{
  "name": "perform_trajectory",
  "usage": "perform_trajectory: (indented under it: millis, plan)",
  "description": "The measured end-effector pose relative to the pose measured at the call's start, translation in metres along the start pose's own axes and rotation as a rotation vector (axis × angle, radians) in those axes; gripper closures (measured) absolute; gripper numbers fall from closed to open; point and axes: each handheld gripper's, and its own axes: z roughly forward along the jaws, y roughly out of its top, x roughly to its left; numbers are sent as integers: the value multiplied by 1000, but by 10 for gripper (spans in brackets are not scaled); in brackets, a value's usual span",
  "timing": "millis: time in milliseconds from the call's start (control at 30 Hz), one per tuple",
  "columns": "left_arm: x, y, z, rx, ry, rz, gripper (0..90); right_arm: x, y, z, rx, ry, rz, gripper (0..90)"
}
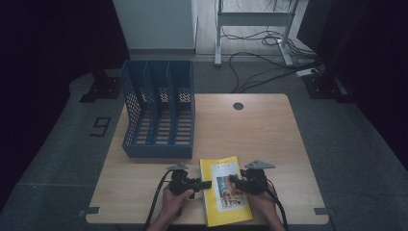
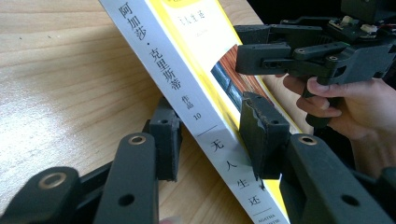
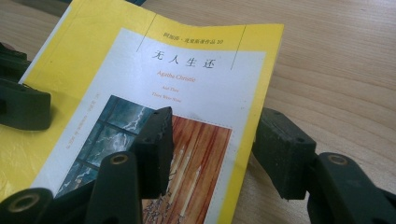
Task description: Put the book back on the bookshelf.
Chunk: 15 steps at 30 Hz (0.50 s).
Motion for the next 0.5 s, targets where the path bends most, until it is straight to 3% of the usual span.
perform_trajectory:
  millis: [267, 500]
  plan:
    - [-1, 0, -1, -6, -8, 12, 611, -2, 0, 2, 11, 31, 17, 388]
    - [-3, 0, -2, -20, -15, 27, 619, -1, 0, 6, 35, 71, 42, 266]
